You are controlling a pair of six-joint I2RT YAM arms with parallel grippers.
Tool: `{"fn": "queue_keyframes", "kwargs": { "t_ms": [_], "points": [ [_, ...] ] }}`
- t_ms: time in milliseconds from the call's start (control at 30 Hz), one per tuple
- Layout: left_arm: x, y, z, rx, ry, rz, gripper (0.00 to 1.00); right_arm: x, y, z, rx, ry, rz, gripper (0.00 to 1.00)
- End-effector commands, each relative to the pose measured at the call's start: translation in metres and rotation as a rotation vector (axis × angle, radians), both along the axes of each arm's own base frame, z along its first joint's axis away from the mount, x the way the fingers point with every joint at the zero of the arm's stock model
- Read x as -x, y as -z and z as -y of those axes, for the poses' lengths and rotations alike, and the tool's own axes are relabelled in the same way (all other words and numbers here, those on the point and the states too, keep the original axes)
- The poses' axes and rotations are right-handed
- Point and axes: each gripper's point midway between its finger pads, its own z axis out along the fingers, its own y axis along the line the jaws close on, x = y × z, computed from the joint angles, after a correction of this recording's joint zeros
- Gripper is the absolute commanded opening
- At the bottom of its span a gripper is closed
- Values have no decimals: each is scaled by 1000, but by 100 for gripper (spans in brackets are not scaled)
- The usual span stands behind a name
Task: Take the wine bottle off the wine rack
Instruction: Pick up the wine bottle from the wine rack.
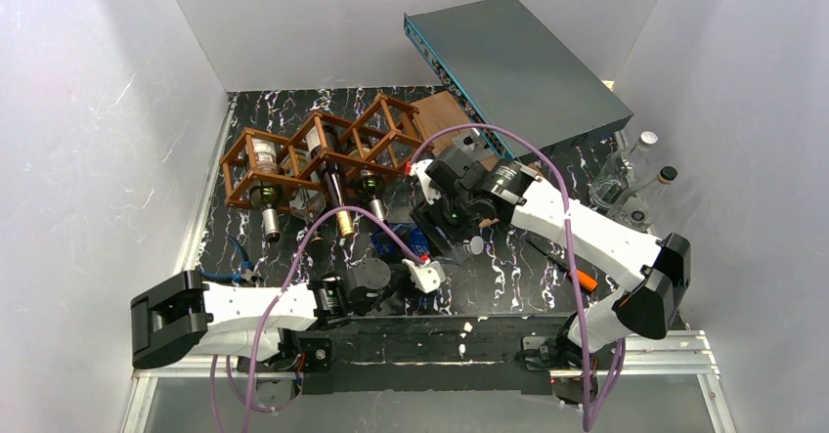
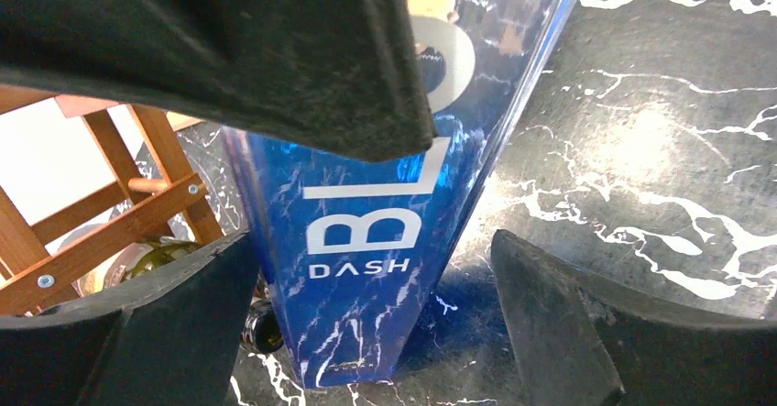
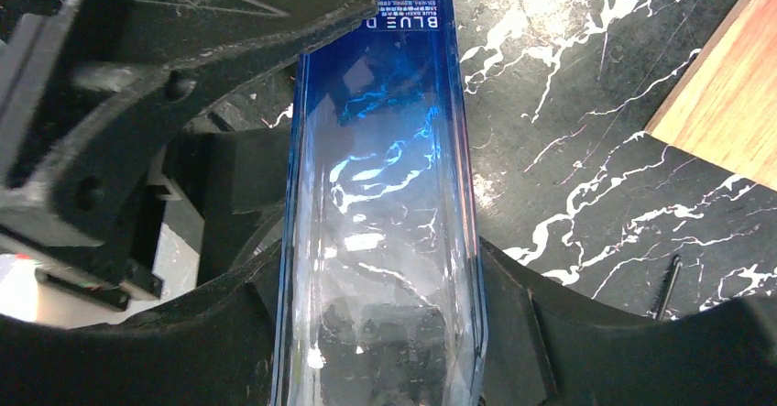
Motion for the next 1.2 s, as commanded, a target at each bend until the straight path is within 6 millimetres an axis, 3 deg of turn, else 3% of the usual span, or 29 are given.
{"fn": "queue_keyframes", "kwargs": {
  "t_ms": [0,233,600,667,933,1167],
  "points": [
    [-11,-14,2,33,-68,37,92,-9,-42,-32,-195,-4,22,1],
    [-18,-11,-3,12,-126,58,78,-11,-41,-31,-207,8,-9,1],
    [-18,-10,2,26,-115,51,8,-15,-35,-29,-217,28,-38,1],
    [-16,-11,2,39,-105,43,1,-18,-34,-28,-213,32,-27,19],
    [-9,-10,-2,88,-93,9,0,-22,-35,-26,-210,33,3,80],
    [-6,-7,-5,101,-88,-9,0,-25,-41,-26,-217,24,30,97]
  ]
}}
